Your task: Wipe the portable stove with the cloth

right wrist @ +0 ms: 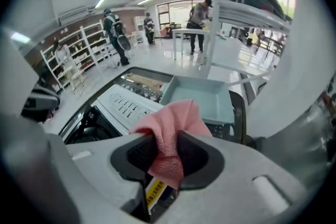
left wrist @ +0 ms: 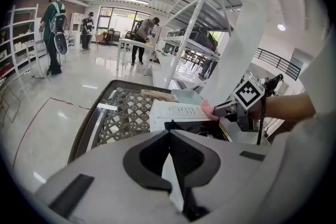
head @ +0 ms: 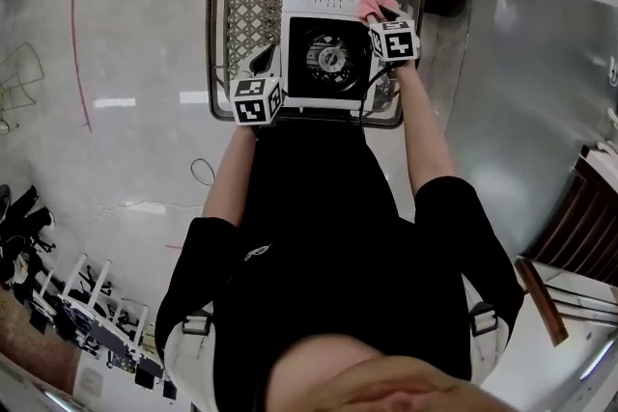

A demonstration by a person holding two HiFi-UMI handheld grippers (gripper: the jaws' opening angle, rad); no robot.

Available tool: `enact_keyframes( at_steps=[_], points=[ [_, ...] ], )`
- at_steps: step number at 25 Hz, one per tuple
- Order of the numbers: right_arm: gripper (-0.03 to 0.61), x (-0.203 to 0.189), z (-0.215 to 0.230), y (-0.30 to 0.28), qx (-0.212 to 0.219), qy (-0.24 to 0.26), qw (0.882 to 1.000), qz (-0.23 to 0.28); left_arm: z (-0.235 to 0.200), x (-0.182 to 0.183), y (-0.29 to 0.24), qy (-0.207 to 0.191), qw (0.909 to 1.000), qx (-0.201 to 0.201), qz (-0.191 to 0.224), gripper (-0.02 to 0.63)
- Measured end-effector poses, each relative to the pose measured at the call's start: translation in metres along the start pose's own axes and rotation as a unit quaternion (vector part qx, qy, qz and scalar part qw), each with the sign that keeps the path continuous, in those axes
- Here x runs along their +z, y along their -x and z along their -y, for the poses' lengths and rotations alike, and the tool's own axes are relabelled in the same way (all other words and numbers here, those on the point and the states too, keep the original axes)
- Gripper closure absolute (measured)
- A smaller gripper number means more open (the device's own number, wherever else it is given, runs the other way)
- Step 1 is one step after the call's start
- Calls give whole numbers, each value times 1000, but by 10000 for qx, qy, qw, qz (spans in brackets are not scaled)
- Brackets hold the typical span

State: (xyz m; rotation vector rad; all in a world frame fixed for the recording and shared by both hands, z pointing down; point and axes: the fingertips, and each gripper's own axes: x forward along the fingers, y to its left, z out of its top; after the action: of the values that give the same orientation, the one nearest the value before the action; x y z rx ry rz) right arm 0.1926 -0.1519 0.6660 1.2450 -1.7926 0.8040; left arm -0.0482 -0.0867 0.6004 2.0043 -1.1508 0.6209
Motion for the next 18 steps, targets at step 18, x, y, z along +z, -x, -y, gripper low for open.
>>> enact_keyframes(
  at_steps=[18],
  points=[
    [489, -47, 9, 22, 324, -2112, 9759, 439, 23, 4, -6, -273, 9995, -164, -20, 614]
  ],
)
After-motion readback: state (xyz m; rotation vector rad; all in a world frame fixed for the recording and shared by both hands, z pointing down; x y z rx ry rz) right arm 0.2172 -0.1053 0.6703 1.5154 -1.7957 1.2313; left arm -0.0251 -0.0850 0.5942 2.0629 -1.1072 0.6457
